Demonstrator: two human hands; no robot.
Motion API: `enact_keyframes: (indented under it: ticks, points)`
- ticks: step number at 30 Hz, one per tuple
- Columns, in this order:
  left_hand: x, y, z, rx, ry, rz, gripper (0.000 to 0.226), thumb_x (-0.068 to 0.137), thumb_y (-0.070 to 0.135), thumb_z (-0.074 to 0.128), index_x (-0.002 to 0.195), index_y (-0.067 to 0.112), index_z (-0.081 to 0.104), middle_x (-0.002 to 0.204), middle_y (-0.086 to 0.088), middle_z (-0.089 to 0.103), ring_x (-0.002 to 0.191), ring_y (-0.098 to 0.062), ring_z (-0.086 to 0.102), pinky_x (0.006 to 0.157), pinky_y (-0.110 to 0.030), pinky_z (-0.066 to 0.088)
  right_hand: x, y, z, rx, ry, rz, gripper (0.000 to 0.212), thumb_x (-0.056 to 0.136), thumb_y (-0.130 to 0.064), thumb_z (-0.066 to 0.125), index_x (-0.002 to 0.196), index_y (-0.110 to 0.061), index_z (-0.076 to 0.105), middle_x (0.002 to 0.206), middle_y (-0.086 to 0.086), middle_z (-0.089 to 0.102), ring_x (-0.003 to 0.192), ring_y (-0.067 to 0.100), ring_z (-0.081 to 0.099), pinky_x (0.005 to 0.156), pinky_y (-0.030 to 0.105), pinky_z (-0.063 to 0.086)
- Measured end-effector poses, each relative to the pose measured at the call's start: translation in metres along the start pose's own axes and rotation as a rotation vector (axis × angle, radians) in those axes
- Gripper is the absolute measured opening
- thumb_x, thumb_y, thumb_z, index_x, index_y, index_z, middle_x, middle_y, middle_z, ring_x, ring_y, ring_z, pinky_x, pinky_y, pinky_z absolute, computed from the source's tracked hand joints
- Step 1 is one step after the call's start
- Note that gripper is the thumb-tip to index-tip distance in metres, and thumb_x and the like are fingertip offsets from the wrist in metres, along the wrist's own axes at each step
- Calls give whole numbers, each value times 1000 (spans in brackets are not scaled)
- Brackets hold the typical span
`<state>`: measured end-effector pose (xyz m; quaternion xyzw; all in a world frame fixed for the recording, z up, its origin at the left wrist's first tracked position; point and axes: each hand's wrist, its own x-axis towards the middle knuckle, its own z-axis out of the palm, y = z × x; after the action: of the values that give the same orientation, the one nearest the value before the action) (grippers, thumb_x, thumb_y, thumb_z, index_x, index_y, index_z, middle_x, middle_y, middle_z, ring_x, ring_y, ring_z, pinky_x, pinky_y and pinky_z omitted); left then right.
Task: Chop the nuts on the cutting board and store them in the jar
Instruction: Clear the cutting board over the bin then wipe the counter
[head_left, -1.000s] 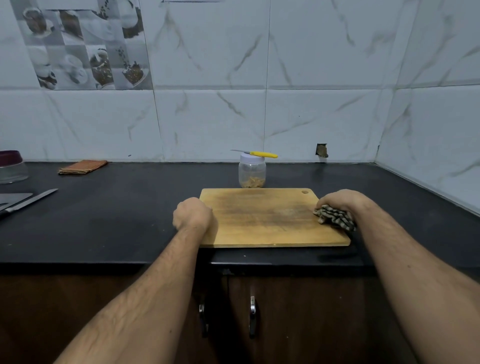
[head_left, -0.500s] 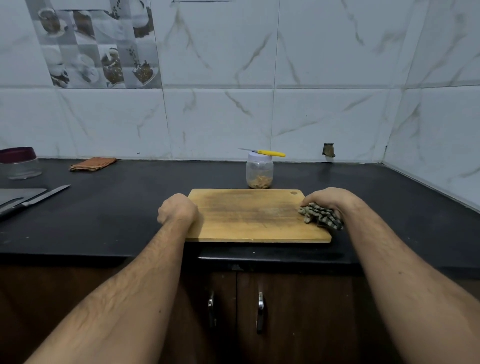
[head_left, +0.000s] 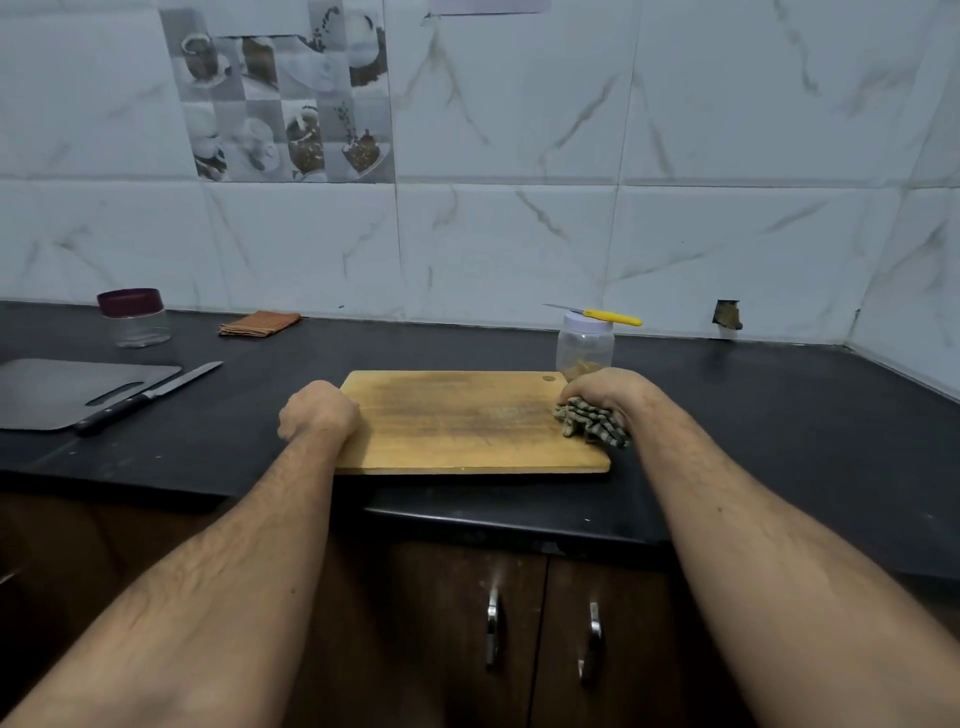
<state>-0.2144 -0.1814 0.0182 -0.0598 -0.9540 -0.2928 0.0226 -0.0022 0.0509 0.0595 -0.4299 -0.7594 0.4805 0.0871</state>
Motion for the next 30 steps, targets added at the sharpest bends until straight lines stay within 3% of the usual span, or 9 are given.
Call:
enact_keyframes:
  ticks: [5,11,15,18,20,23,25,27,30]
  points:
    - [18,-16,0,11,4,-71,34,92,33,63,109,3,64,116,-17,64,107,-35,60,73,-38,45,25,-23,23,-85,-9,4,23,82,-20,72,96,-1,71,93,14,75,78,25,69,69,33,56]
    - [27,-16,7,26,30,-112,27,93,23,60,112,5,64,117,-18,62,109,-35,57,83,-44,52,43,-35,29,-101,-47,31,16,87,-18,71,84,-3,68,69,9,71,55,18,66,59,28,55]
    - [26,-16,9,70,44,-116,27,96,22,56,114,4,63,121,-18,59,112,-35,54,87,-44,51,50,-33,29,-44,-13,0,18,87,-20,73,88,-3,68,66,9,71,55,18,67,51,26,54]
    - [16,-12,8,130,53,-119,30,96,24,54,119,6,61,129,-17,54,119,-34,48,94,-45,45,50,-27,27,58,10,-45,26,84,-24,76,97,-2,71,80,14,75,71,25,73,69,37,61]
    - [3,-3,9,205,110,-48,35,95,30,53,123,10,61,133,-15,51,123,-33,45,99,-46,38,37,-22,23,144,16,-102,24,85,-21,74,95,1,71,83,19,75,71,28,72,71,40,60]
    - [-23,24,19,155,184,248,35,94,36,51,120,17,65,126,-12,57,118,-32,51,95,-43,42,18,-12,15,242,78,-229,18,82,-20,65,88,-5,73,83,18,75,77,33,72,77,46,59]
    - [-46,48,28,25,118,435,32,95,35,51,117,22,69,121,-7,64,115,-29,56,94,-41,45,3,-1,16,111,189,-316,19,80,-26,58,84,-14,73,88,11,75,91,32,71,80,42,57]
    - [-68,70,40,-70,18,535,28,97,34,51,115,25,70,119,-4,68,117,-27,58,97,-39,45,-18,16,32,-222,291,-372,32,87,-34,54,108,-13,66,111,13,67,107,34,62,84,37,49]
    - [-87,86,56,-147,-76,597,27,98,30,51,115,22,70,118,-6,70,117,-28,59,97,-37,46,-52,44,69,-560,347,-499,53,96,-51,47,132,-11,46,132,16,48,124,39,44,97,47,40]
